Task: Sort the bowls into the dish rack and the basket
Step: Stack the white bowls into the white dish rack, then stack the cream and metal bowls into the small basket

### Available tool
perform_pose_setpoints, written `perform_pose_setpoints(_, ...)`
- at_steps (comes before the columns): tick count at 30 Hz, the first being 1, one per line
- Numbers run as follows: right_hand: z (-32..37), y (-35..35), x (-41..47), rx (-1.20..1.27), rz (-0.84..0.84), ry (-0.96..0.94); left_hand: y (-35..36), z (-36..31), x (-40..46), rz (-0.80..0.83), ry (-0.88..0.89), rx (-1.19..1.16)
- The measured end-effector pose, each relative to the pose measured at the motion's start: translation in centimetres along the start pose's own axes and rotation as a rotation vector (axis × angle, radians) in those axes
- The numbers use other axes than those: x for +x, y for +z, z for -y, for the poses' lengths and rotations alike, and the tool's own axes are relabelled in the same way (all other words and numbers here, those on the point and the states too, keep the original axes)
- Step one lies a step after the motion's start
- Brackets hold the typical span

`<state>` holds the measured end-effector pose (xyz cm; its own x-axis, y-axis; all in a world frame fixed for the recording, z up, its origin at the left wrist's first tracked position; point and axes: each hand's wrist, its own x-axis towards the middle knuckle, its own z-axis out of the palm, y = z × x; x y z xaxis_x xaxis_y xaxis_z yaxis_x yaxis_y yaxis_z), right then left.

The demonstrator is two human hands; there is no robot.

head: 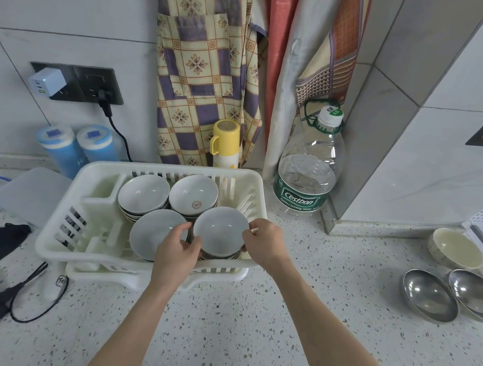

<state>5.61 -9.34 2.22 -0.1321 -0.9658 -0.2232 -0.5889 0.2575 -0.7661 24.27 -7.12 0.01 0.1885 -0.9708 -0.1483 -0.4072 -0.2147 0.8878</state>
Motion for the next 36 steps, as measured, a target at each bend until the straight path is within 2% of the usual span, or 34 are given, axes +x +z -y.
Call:
perform_pose_setpoints(7,0.4,0.4,0.4,-0.208,0.019,-0.040,0.1,0.7,0.1,0.011,-0.028,0.053)
perform_pose_setpoints(13,0.0,1.1,-0.2,-0.217,-0.099,-0.146,0.1,0.8,0.1,0.033,-0.028,0.028)
perform_pose_setpoints(15,-0.1,1.0,-0.6,-0.109,-0.124,-0.169,0.2,0.8,-0.1,0.043,-0.032,-0.016)
perform_pose_setpoints(18,-0.4,0.2,-1.5,0.243,-0.137,-0.112,0.0,0.4,-1.2,0.024,0.001,-0.088)
perform_pose_setpoints(21,-1.4,-0.8,-3.2,0.615,-0.145,-0.016,-0.2,0.5,-3.2,-0.057,0.024,-0.165)
perform_pose_setpoints(23,-2.6,-1.4,-4.8,0.738,-0.145,0.029,0.2,0.8,-4.9,-0.115,0.039,-0.248)
perform_pose_setpoints(26,-5.2,-2.1,-7.5,0.838,-0.170,0.121,1.8,1.3,-7.8,-0.112,0.037,-0.293)
perform_pose_setpoints(31,-10.1,-5.3,-10.7,0.896,-0.216,0.247,7.1,1.3,-12.1,0.086,0.012,-0.264)
perform_pose_setpoints(36,-15.5,-11.3,-12.2,0.931,-0.324,0.259,14.8,-0.6,-15.8,0.234,0.044,-0.184)
